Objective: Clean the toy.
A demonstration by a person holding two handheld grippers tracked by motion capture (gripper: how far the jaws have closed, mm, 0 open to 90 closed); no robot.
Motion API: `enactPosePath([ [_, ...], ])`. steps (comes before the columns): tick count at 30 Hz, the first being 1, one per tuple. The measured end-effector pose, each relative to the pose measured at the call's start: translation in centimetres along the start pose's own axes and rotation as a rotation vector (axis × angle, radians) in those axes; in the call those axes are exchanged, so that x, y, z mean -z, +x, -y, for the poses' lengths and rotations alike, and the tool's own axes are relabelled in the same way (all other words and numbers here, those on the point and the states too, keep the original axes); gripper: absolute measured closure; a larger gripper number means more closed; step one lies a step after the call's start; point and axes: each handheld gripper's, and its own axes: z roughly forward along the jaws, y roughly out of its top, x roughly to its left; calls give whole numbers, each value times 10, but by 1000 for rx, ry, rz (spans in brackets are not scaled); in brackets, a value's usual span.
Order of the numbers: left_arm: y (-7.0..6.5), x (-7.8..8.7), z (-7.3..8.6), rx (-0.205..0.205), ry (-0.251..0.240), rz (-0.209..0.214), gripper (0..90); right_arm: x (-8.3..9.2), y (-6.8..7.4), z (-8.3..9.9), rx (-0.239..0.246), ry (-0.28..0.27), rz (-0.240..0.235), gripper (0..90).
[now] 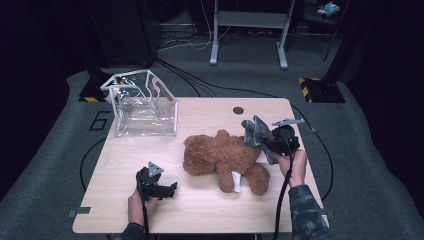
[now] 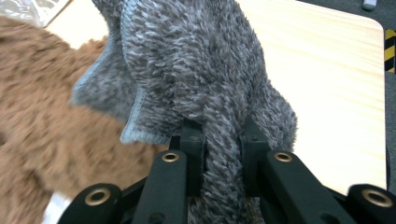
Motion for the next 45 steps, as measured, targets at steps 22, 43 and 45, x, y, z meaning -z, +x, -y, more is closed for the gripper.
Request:
enactPosePath([
  [22, 0, 0, 0, -1, -1, 0, 0, -90, -3, -5, -5, 164, 0, 771],
  [43, 0, 0, 0, 0, 2, 0, 0, -77, -44, 9, -98, 173, 114, 766],
  [45, 0, 0, 0, 0, 2, -1, 0, -65, -40, 4, -115, 111, 52, 767],
])
